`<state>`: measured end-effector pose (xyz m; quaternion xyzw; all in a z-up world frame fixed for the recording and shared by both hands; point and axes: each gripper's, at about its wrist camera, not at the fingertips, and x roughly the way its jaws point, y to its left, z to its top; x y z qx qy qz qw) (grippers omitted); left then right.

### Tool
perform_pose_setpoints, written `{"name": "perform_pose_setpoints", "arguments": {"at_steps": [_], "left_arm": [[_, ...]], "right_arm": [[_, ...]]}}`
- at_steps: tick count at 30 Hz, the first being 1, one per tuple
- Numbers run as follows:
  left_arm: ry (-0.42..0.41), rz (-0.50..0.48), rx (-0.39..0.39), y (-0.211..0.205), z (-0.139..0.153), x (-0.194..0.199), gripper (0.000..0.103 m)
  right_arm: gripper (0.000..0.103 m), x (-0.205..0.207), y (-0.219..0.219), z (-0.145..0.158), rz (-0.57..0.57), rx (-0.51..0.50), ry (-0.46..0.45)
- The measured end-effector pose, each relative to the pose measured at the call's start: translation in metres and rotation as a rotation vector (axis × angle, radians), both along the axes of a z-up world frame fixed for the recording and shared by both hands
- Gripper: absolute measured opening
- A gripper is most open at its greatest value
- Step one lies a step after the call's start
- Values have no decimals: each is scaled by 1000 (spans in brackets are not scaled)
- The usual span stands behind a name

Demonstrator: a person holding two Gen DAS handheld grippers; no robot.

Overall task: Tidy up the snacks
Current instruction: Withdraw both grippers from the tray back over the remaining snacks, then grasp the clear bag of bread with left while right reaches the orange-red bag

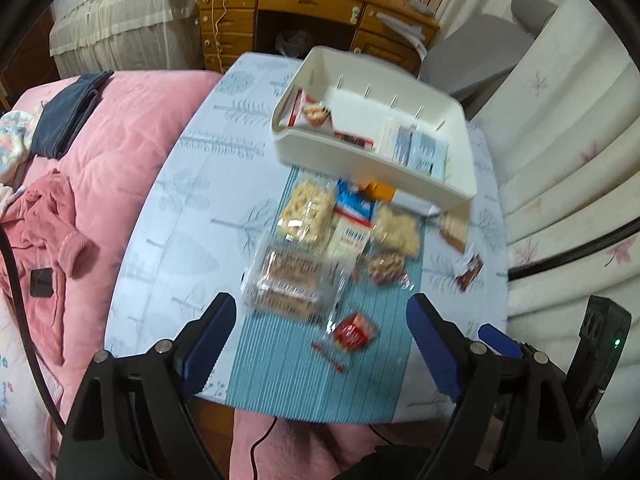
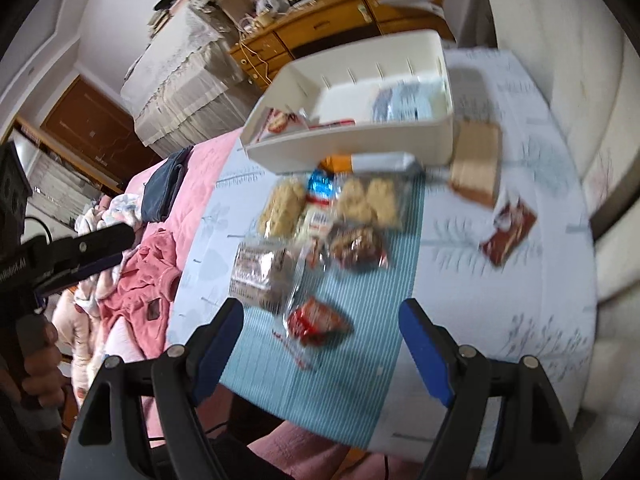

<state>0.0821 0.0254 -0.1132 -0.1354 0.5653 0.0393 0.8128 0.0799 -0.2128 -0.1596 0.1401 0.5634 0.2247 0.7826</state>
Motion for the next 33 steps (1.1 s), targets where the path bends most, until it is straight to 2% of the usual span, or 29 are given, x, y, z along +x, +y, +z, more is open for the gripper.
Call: {"name": "perform_pose_setpoints", "arguments": {"at_steps": [5, 12, 21, 28, 33], "left_arm": [[102, -26, 5, 3, -27, 8, 90], [244, -86, -26, 13, -68, 28, 90], [387, -224, -46, 23, -113, 59, 90], [435, -290, -59, 26, -138, 78, 90], [462, -355, -85, 18, -154, 86, 90]], "right_arm": [[80, -7, 5, -19, -34, 18, 106], [81, -16, 23, -37, -87, -11, 188], [80, -26, 42, -58, -256, -19, 280], [80, -37, 58, -73, -400, 25, 325], [80, -42, 72, -82, -495, -4, 330]]}}
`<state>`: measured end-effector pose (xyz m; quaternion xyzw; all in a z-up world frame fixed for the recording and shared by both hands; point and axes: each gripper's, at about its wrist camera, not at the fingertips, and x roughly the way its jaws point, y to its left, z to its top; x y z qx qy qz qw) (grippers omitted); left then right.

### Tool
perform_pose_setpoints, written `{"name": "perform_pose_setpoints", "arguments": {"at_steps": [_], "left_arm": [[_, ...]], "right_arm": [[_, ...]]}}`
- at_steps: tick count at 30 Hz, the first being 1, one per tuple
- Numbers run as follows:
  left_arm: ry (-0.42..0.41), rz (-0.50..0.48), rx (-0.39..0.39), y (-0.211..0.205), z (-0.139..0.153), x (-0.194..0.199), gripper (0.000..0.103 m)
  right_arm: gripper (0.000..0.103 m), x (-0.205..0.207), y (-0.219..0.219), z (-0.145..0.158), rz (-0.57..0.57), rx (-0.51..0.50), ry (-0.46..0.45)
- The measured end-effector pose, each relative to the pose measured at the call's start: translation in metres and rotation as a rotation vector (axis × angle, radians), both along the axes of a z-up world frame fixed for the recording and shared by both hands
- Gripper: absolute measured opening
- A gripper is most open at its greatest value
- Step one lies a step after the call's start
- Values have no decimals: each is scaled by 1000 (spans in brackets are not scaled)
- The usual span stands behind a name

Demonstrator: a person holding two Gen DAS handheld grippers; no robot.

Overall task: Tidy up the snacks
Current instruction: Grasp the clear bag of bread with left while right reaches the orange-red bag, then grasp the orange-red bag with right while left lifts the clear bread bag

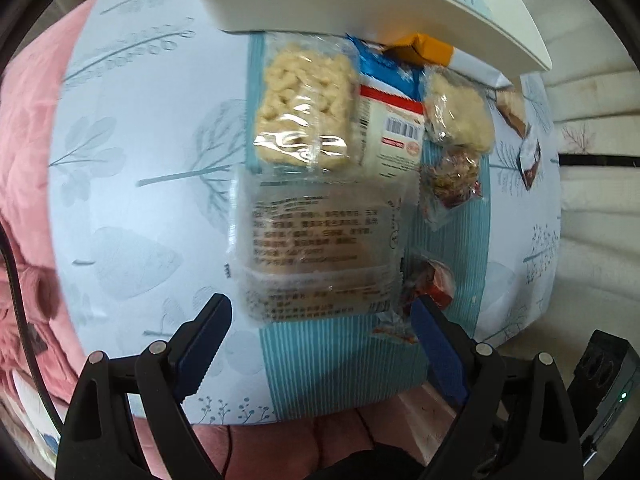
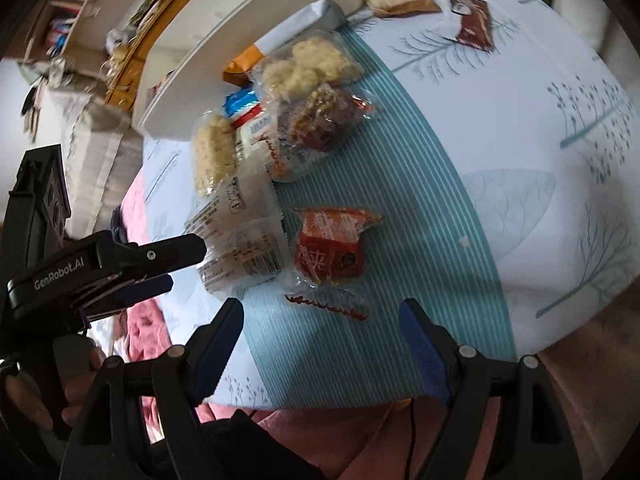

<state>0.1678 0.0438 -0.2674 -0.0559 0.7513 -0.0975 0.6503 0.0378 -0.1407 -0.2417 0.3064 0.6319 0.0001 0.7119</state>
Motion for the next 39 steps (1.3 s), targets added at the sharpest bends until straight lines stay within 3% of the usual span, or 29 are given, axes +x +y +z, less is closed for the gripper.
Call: {"name": "perform_pose_setpoints", "arguments": {"at_steps": [9, 16, 23, 39], "left_arm": [[63, -35, 2, -6, -27, 13, 90], [90, -21, 27, -6, -39, 19, 93], [122, 4, 8, -7, -51, 23, 94], [124, 34, -18, -9, -42, 23, 74]], "right_arm": [[79, -3, 12, -11, -99, -49, -11], [61, 7, 21, -21, -89, -102, 6], [53, 18, 26, -28, -86, -127, 20], [45, 29, 23, -29, -36, -127, -1]]}}
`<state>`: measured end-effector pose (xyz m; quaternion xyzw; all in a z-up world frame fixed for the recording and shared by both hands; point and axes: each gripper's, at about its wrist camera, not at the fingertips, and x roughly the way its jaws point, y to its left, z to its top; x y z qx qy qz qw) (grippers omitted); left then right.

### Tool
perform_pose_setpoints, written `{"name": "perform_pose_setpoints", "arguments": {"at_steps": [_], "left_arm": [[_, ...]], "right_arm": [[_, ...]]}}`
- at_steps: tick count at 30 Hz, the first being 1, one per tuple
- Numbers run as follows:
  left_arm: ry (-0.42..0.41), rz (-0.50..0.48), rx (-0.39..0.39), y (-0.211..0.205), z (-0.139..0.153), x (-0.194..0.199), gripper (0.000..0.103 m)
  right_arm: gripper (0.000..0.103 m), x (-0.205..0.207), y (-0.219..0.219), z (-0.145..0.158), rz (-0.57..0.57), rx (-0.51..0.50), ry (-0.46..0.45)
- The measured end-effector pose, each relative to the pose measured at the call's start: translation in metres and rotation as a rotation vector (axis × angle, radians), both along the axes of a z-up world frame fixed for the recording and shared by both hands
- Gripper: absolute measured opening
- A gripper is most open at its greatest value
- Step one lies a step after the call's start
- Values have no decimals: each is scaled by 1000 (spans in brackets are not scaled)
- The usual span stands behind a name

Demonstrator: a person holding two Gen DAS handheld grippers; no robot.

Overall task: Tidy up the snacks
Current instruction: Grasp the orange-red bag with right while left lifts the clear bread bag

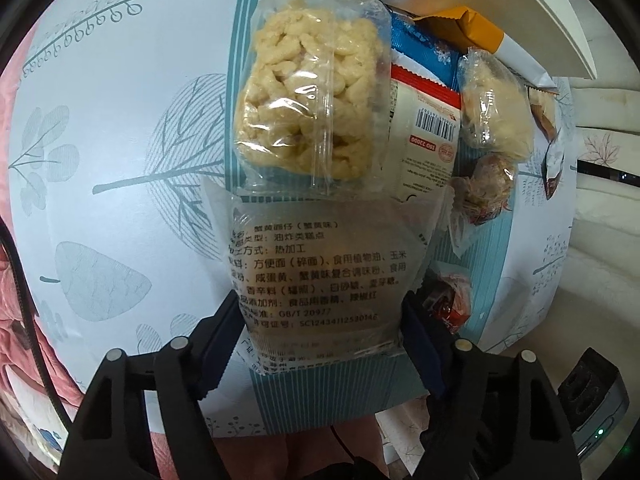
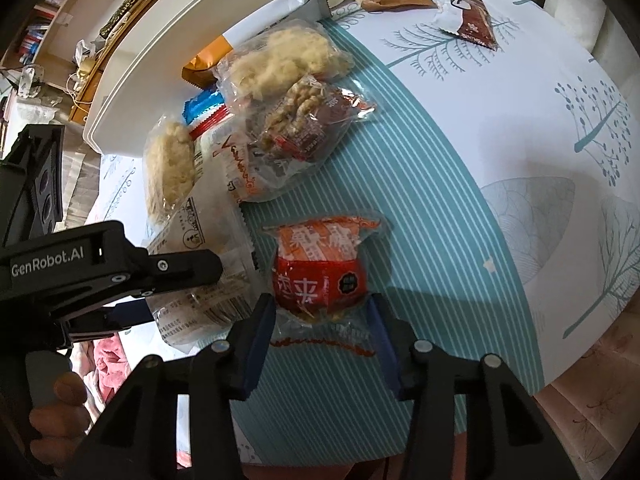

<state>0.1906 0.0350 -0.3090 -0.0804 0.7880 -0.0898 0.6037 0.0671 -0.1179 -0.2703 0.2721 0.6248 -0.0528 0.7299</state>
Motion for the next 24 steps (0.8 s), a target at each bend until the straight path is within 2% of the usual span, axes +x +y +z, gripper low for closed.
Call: {"name": "perform_pose_setpoints", "arguments": {"at_steps": [4, 7, 10, 18, 21, 22, 24], "left_arm": [[9, 48, -13, 13, 7, 1, 72], [1, 89, -1, 28, 13, -1, 72], [8, 127, -11, 43, 17, -4, 72], [1, 184, -28, 76, 32, -14, 72], [-8, 198, -28, 83, 36, -15, 72], [-12, 201, -29, 87, 38, -15, 72], [-20, 203, -30, 92, 42, -16, 72]], "right_arm": [[40, 0, 0, 5, 19, 2, -16], [14, -5, -6, 9, 26, 11, -26], [0, -4, -8, 11, 29, 13, -32], [1, -2, -11, 23, 36, 38, -67], [2, 2, -9, 21, 35, 47, -52], [5, 3, -7, 20, 37, 39, -37], [19, 8, -3, 16, 47, 22, -9]]}}
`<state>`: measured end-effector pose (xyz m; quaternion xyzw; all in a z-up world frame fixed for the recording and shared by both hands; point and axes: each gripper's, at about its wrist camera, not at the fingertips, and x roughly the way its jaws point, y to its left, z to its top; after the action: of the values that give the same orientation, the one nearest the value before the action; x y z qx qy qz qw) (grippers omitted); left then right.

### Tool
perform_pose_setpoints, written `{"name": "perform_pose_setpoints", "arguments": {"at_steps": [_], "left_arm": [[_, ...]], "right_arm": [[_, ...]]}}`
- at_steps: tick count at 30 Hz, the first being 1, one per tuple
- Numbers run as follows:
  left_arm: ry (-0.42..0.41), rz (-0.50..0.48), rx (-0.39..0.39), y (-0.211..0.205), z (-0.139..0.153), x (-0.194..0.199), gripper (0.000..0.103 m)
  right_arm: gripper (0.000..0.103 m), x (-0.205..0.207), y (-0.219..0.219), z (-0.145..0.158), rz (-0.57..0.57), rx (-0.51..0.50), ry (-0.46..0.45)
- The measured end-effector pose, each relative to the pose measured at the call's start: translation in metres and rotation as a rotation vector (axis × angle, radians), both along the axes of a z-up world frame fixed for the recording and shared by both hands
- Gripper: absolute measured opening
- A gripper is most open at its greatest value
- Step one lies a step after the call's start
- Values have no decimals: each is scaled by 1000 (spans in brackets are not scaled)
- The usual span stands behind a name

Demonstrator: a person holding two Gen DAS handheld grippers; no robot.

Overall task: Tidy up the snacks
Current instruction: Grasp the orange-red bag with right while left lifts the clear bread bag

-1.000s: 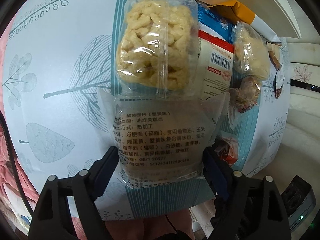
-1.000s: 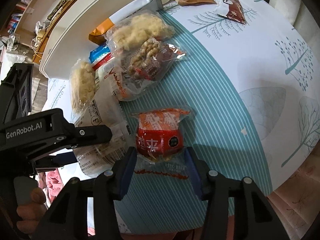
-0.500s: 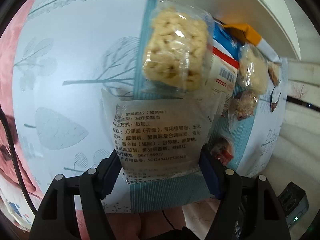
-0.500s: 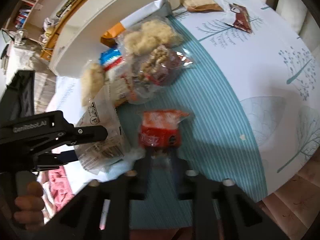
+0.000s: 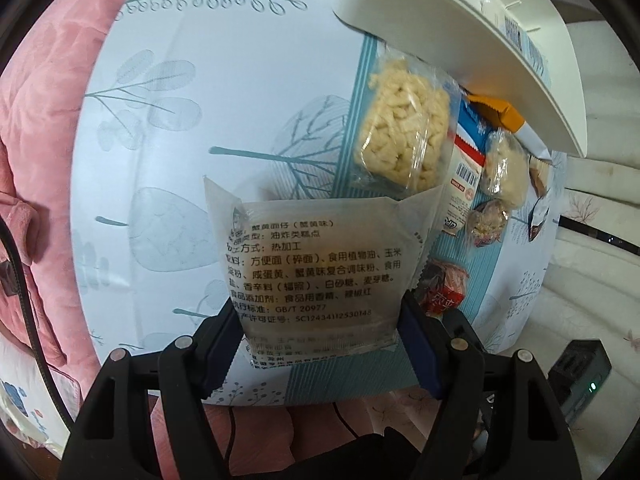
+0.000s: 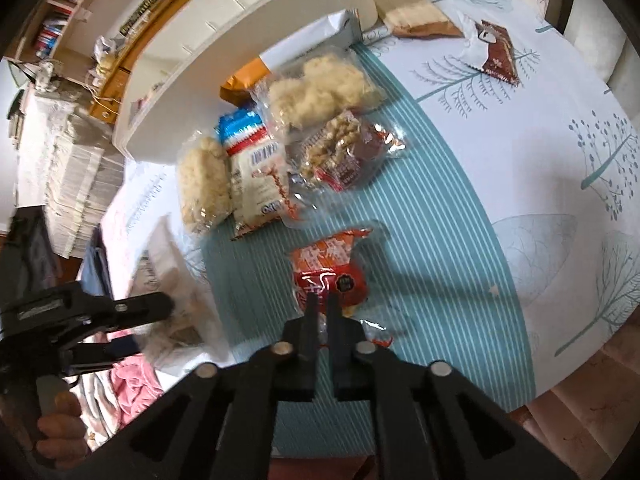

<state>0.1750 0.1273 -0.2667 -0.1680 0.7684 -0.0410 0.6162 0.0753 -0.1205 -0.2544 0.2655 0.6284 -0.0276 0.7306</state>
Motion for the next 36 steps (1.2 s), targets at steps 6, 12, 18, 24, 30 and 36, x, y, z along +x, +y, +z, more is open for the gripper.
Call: {"name": "perform_pose_setpoints", "arguments": {"at_steps": [6, 12, 18, 24, 30, 36], "left_arm": [[-9, 0, -5, 10, 7, 1, 73], [-9, 23, -12, 26, 11, -1, 73], [-7, 50, -9, 39, 16, -3, 73], [20, 56, -17, 44, 18, -1, 73], [12, 29, -18, 37, 32, 11, 73], [-5, -14, -11, 27, 57, 34, 74]], "right_arm": [[43, 8, 14, -7, 38, -93, 46], [52, 23, 28, -16, 59, -145, 83], [51, 37, 39, -22, 95, -146, 90], [47, 47, 43, -27, 124, -124, 104], [46, 55, 45, -24, 135, -53, 131], [46, 71, 37, 1, 153, 46, 106]]}}
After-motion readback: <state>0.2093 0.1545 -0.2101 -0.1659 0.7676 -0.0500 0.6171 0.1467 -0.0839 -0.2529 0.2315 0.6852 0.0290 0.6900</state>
